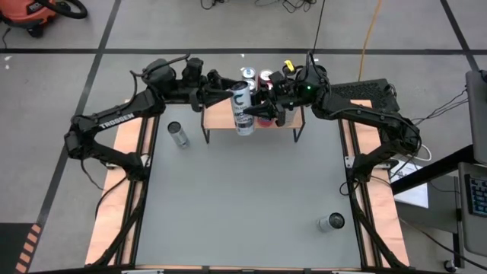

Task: Place canned beverage on shelf
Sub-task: Put the top right white soda can on the shelf

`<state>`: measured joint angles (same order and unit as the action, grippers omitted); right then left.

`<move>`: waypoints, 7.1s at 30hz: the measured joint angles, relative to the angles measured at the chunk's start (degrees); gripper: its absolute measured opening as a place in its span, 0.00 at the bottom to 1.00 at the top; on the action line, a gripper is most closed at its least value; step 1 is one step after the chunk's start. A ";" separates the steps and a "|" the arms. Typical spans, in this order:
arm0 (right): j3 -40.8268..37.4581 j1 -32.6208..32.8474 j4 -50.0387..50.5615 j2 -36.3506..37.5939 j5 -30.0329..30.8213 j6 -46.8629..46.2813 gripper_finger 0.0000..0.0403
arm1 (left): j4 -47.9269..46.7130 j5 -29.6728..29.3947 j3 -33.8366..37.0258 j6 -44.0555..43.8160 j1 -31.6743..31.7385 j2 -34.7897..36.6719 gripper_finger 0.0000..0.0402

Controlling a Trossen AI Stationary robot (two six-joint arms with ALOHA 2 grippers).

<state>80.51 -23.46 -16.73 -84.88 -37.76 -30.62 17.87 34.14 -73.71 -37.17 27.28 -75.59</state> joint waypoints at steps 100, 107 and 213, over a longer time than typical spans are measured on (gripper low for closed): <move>-0.09 -2.82 22.64 23.30 18.47 2.83 0.68 | -4.38 8.85 7.93 27.58 24.03 -3.59 0.59; -0.09 -2.82 22.68 23.16 18.47 3.74 0.68 | -2.50 6.96 7.82 27.61 23.49 -3.85 0.59; -0.11 -2.84 21.79 23.12 27.26 7.36 0.68 | -9.93 12.74 6.16 43.70 29.72 -14.67 0.70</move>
<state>80.40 -26.30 5.06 -61.76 -10.50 -23.27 7.94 46.88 -67.55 6.53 56.99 -90.26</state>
